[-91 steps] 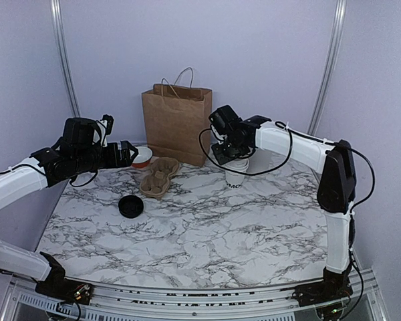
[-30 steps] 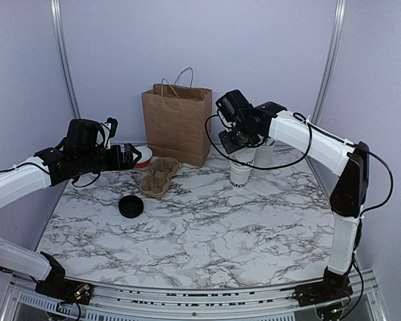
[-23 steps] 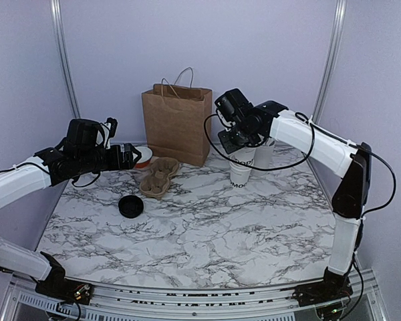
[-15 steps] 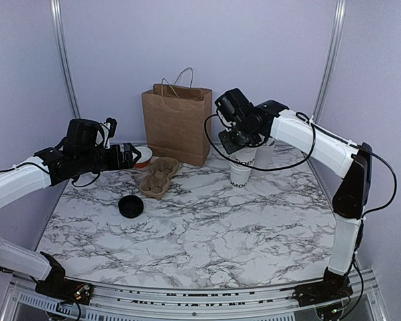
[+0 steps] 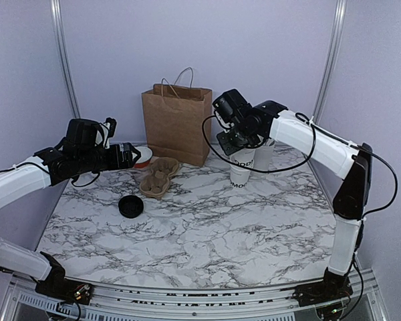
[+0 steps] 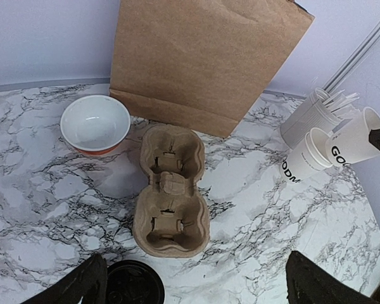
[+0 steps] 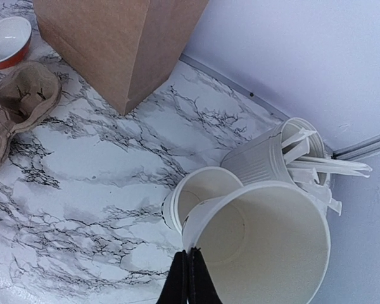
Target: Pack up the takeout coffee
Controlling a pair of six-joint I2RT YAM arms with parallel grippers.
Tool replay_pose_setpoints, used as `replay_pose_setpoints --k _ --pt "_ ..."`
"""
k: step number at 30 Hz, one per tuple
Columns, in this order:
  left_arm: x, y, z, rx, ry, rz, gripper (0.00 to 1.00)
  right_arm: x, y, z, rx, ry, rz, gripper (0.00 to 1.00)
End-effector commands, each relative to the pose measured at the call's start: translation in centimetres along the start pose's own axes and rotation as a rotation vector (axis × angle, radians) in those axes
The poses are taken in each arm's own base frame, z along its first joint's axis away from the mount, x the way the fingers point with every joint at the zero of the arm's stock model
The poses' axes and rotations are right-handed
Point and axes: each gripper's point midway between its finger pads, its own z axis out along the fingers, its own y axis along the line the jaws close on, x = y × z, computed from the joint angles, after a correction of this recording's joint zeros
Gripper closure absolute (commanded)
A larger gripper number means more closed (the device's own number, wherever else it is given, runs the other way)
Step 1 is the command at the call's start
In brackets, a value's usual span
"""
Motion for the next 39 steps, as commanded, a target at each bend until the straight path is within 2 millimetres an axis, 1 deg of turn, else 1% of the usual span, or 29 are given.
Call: replay_pose_setpoints --k 1,4,8,9,10,15,18,21,24,27,29,37,39 --pt "0.2 0.1 0.1 0.004 0.010 -0.007 0.01 -2.7 -1.3 -3.9 -0.013 -0.100 0.044 1.00" --pt "0.2 0.2 0.1 0.000 0.008 -0.008 0.01 -2.8 -0.4 -4.7 -0.058 -0.108 0.042 1.00" --pt "0.2 0.5 0.2 -0.015 0.011 -0.013 0.01 -2.1 2.2 -5.4 -0.154 -0.100 0.029 1.00" --pt "0.2 0.6 0.3 -0.018 0.014 -0.016 0.01 -1.7 3.8 -5.9 -0.196 -0.098 0.011 1.00" --pt "0.3 0.7 0.3 -0.022 0.016 -0.020 0.01 -1.3 5.0 -6.4 -0.229 -0.099 0.002 1.00" --pt "0.3 1.2 0.6 -0.042 0.017 -0.042 0.01 1.0 10.0 -7.5 -0.348 -0.085 -0.029 1.00" --pt "0.4 1.6 0.7 -0.054 0.020 -0.056 0.01 3.1 13.3 -7.6 -0.397 -0.071 -0.047 1.00" --pt "0.5 1.8 0.9 -0.061 0.023 -0.070 0.01 5.2 16.1 -7.6 -0.426 -0.068 -0.064 1.00" --pt "0.7 1.9 1.0 -0.063 0.028 -0.078 0.01 6.3 17.4 -7.7 -0.409 -0.084 -0.075 1.00" --pt "1.0 2.0 1.2 -0.061 0.037 -0.080 0.01 7.5 18.4 -7.5 -0.447 -0.082 -0.048 1.00" --pt "1.1 2.1 1.2 -0.063 0.042 -0.083 0.01 7.9 19.0 -7.5 -0.479 -0.084 -0.033 1.00" --pt "1.9 2.3 1.4 -0.068 0.062 -0.093 0.01 9.2 19.7 -6.8 -0.499 -0.054 -0.022 1.00" --pt "2.1 2.5 1.4 -0.072 0.066 -0.093 0.01 9.4 19.9 -6.7 -0.503 -0.048 -0.020 0.98"
